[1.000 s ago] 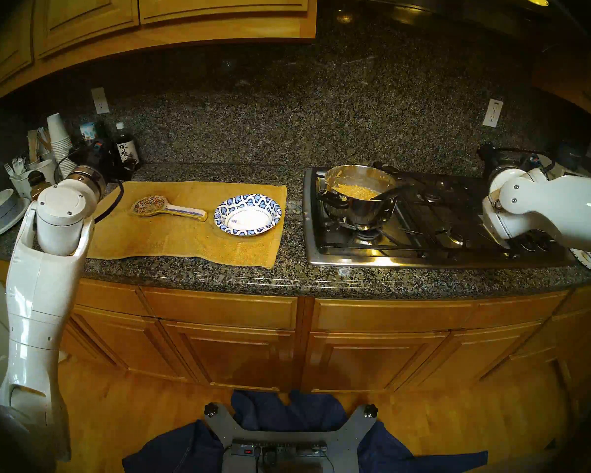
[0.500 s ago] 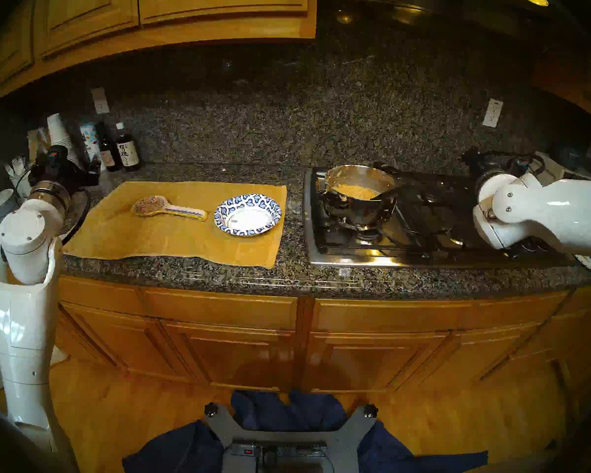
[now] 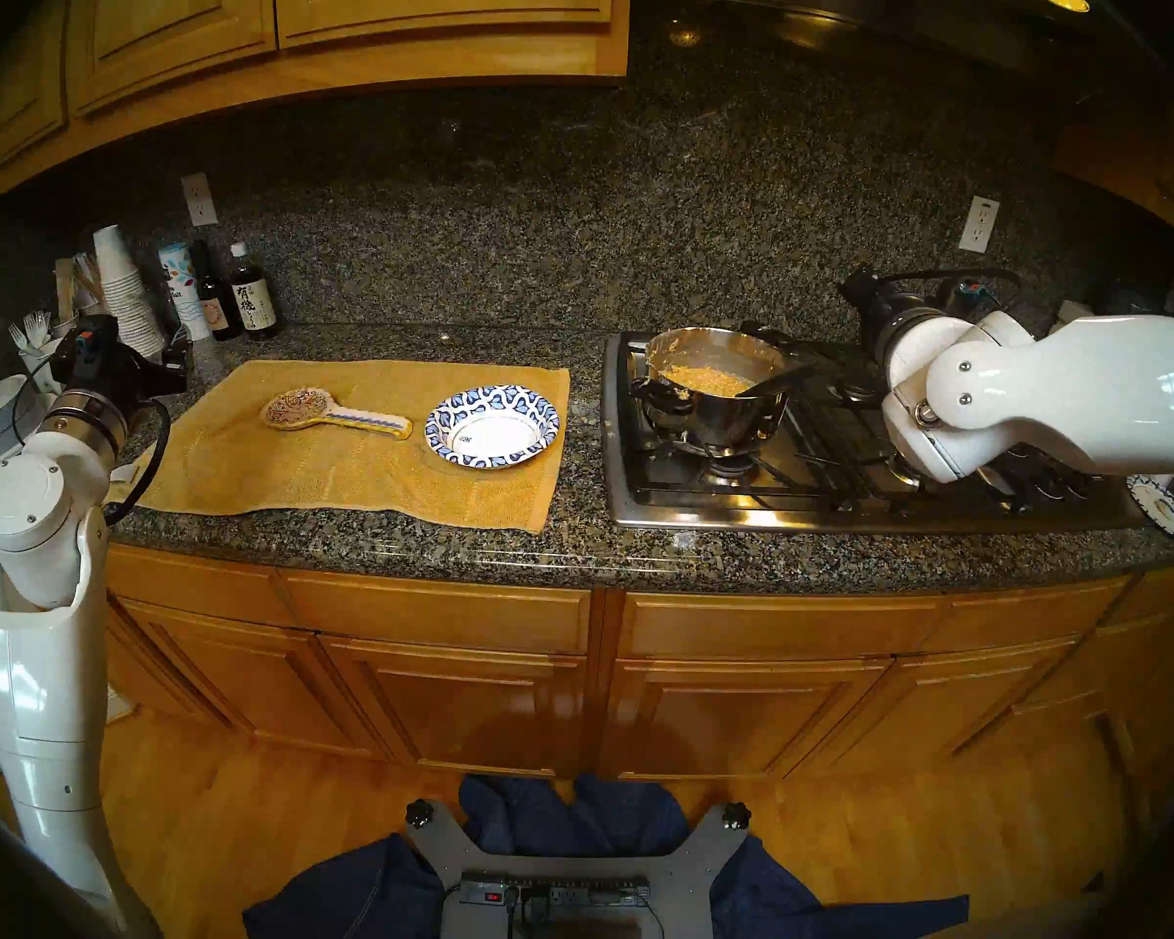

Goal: Scoop oatmeal into bowl

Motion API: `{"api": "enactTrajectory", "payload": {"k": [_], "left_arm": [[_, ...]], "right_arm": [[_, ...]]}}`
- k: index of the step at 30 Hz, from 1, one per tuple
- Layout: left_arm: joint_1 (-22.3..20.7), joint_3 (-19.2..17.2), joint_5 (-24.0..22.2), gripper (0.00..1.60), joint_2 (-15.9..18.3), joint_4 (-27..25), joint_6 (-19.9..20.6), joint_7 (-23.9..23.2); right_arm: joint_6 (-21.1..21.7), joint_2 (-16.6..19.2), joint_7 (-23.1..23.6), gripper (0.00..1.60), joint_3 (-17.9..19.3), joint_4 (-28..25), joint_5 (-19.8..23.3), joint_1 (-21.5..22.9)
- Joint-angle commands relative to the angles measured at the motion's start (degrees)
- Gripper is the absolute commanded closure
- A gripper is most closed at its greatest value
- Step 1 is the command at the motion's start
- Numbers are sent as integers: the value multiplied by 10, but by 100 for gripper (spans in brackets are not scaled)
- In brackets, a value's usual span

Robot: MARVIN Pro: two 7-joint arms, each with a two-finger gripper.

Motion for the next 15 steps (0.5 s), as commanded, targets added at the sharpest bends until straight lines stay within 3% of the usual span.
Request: {"api": "enactTrajectory", "payload": {"k": [1, 5, 15], "left_arm": [[-4, -17, -4, 0, 4, -23, -16, -4], [-4, -18, -5, 0, 3, -24, -16, -6], [-4, -21, -6, 0, 2, -23, -16, -12]], "right_arm": [[-3, -65, -60, 0, 7, -18, 22, 17], [-3, -60, -60, 0, -14, -47, 42, 56], [-3, -43, -62, 0, -29, -77, 59, 103]]}}
